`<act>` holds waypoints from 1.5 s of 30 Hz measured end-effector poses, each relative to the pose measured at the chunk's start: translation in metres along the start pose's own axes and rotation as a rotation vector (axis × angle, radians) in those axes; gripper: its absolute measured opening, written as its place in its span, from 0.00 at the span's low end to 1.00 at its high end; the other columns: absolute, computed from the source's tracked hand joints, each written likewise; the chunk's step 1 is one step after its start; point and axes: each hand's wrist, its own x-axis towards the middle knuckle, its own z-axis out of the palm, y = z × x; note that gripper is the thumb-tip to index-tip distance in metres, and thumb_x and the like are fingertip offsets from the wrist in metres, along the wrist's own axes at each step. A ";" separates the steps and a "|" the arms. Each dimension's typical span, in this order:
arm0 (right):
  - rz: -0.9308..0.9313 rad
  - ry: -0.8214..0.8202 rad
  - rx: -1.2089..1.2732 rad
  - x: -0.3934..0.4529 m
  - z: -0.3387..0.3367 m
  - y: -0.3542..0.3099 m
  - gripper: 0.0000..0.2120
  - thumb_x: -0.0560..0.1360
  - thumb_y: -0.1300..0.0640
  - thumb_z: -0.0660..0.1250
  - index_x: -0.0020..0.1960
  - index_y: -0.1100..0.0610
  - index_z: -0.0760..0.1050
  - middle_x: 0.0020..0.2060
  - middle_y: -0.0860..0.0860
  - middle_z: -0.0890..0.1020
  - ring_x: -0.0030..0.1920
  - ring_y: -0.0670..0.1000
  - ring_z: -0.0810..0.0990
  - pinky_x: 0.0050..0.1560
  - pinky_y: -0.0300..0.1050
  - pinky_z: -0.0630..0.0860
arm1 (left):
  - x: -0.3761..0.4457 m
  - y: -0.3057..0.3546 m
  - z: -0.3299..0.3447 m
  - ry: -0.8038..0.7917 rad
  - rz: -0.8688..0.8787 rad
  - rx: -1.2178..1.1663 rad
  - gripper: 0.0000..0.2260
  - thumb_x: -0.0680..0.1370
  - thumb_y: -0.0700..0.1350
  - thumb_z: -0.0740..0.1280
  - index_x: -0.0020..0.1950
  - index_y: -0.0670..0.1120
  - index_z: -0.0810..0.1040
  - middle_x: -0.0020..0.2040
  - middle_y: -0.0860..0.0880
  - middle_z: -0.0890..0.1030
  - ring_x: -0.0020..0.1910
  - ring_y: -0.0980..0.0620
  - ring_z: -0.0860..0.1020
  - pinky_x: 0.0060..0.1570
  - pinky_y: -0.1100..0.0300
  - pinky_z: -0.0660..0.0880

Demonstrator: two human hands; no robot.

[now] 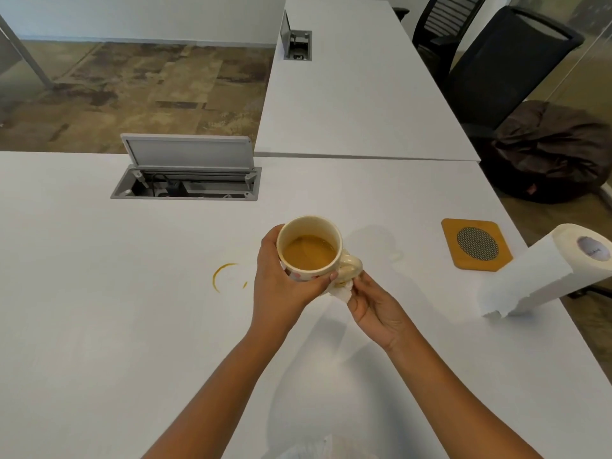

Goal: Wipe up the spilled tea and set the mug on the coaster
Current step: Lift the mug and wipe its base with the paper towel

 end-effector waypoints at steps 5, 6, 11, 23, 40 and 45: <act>0.018 0.025 0.061 -0.011 -0.003 0.011 0.16 0.72 0.65 0.59 0.57 0.62 0.79 0.57 0.59 0.81 0.57 0.54 0.81 0.58 0.47 0.76 | 0.001 0.000 0.000 0.008 0.001 0.000 0.34 0.57 0.55 0.78 0.57 0.67 0.63 0.55 0.73 0.70 0.57 0.65 0.72 0.50 0.64 0.75; 0.025 0.030 0.065 -0.013 -0.001 0.014 0.16 0.73 0.65 0.59 0.57 0.62 0.79 0.56 0.59 0.81 0.56 0.55 0.81 0.56 0.46 0.78 | 0.001 0.002 0.001 0.011 0.005 0.003 0.34 0.57 0.55 0.77 0.57 0.68 0.63 0.54 0.73 0.70 0.58 0.66 0.71 0.50 0.64 0.75; 0.038 0.072 0.100 -0.016 0.007 0.029 0.16 0.71 0.63 0.61 0.58 0.63 0.77 0.55 0.60 0.82 0.54 0.56 0.82 0.49 0.46 0.82 | 0.001 0.006 0.005 0.022 0.012 0.011 0.34 0.58 0.56 0.77 0.57 0.68 0.62 0.55 0.73 0.69 0.58 0.66 0.71 0.50 0.67 0.73; 0.124 0.017 0.059 0.000 0.025 0.047 0.17 0.70 0.60 0.68 0.59 0.61 0.78 0.55 0.59 0.82 0.55 0.54 0.82 0.46 0.44 0.81 | -0.001 0.012 0.011 0.060 0.009 0.034 0.36 0.58 0.57 0.76 0.61 0.63 0.62 0.56 0.69 0.69 0.59 0.63 0.71 0.50 0.70 0.71; 0.059 0.047 0.011 0.009 -0.007 0.010 0.15 0.76 0.64 0.57 0.53 0.62 0.81 0.51 0.59 0.84 0.49 0.53 0.84 0.39 0.41 0.82 | -0.013 -0.003 0.010 -0.015 -0.011 0.042 0.35 0.58 0.56 0.79 0.58 0.67 0.63 0.58 0.65 0.72 0.58 0.63 0.72 0.48 0.66 0.74; 0.060 0.056 0.008 -0.004 -0.017 0.014 0.16 0.74 0.63 0.59 0.59 0.62 0.78 0.57 0.59 0.81 0.57 0.55 0.81 0.55 0.48 0.80 | -0.007 -0.006 0.005 0.029 -0.007 0.050 0.34 0.58 0.58 0.77 0.58 0.67 0.63 0.57 0.67 0.71 0.58 0.63 0.72 0.48 0.68 0.73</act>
